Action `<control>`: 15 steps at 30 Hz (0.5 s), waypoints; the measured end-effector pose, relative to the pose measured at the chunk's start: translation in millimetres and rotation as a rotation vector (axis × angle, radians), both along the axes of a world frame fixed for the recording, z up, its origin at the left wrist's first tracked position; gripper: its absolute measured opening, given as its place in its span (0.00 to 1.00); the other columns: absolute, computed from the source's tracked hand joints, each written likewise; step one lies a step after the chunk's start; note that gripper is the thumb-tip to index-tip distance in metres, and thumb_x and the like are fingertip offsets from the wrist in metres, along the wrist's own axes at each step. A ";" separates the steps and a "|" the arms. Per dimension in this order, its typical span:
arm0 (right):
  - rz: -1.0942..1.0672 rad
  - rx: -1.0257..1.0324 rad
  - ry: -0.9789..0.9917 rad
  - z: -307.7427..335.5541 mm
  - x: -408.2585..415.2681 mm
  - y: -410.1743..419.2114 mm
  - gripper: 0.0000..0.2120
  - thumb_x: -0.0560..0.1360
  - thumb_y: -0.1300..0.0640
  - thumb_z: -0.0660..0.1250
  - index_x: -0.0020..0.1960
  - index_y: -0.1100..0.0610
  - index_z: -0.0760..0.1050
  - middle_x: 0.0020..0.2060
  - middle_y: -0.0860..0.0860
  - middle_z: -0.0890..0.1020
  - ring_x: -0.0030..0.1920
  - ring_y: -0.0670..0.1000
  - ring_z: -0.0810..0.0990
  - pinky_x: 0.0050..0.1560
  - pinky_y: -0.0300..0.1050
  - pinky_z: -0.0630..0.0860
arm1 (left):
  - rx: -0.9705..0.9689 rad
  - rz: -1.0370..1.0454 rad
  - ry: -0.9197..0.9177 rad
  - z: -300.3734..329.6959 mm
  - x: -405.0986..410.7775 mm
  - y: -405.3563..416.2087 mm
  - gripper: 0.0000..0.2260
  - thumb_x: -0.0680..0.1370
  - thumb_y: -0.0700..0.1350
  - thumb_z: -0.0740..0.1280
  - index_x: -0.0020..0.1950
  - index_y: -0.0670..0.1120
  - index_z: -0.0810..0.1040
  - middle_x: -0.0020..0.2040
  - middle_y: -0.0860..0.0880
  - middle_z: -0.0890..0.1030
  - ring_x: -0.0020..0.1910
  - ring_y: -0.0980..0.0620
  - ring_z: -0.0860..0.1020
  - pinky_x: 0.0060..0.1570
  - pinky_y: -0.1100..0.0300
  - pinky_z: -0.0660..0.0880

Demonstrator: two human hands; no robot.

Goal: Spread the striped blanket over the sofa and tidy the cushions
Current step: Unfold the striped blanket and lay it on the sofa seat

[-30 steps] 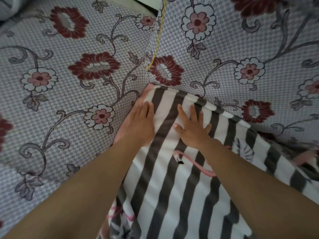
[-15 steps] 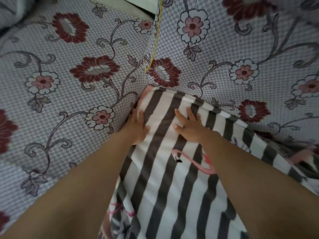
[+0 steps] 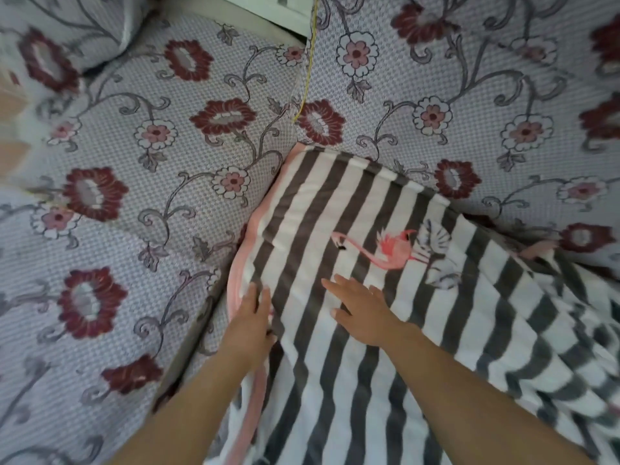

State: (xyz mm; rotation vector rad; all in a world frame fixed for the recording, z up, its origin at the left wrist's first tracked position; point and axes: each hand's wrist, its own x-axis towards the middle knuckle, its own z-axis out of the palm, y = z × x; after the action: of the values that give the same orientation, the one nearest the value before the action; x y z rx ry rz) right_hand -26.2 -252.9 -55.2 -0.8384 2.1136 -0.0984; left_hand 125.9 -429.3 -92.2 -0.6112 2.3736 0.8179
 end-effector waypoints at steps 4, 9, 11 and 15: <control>0.013 -0.028 -0.008 7.6 60.0 28.7 0.26 0.81 0.50 0.54 0.77 0.42 0.50 0.78 0.48 0.54 0.78 0.53 0.51 0.75 0.61 0.47 | 0.023 0.370 -0.095 7.3 71.8 44.7 0.37 0.75 0.44 0.67 0.77 0.40 0.49 0.74 0.39 0.54 0.72 0.39 0.62 0.68 0.48 0.67; 0.068 0.011 -0.028 8.2 135.7 72.4 0.27 0.81 0.50 0.56 0.77 0.42 0.50 0.78 0.48 0.54 0.77 0.52 0.54 0.75 0.60 0.51 | -0.009 0.445 -0.219 -2.0 139.4 91.8 0.23 0.76 0.44 0.66 0.69 0.39 0.66 0.64 0.38 0.74 0.63 0.40 0.73 0.59 0.50 0.72; 0.077 0.021 -0.067 1.1 157.7 88.9 0.28 0.80 0.49 0.57 0.77 0.43 0.49 0.78 0.48 0.53 0.77 0.52 0.53 0.74 0.60 0.50 | 0.013 0.597 -0.095 -3.8 151.1 96.5 0.15 0.77 0.42 0.63 0.61 0.37 0.72 0.57 0.35 0.78 0.57 0.37 0.76 0.55 0.48 0.74; 0.071 0.000 -0.105 -16.3 202.1 113.3 0.35 0.77 0.49 0.63 0.77 0.42 0.47 0.78 0.47 0.50 0.78 0.52 0.51 0.73 0.58 0.50 | 0.022 0.900 0.126 7.2 175.4 69.2 0.09 0.78 0.41 0.60 0.53 0.36 0.71 0.49 0.34 0.77 0.49 0.36 0.76 0.46 0.50 0.70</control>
State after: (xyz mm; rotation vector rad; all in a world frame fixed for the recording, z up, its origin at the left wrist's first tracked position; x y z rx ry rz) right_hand 175.9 -139.5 -71.5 -0.8879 1.9838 -0.1029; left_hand 301.3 -360.1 -85.0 -1.7120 2.1387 1.2564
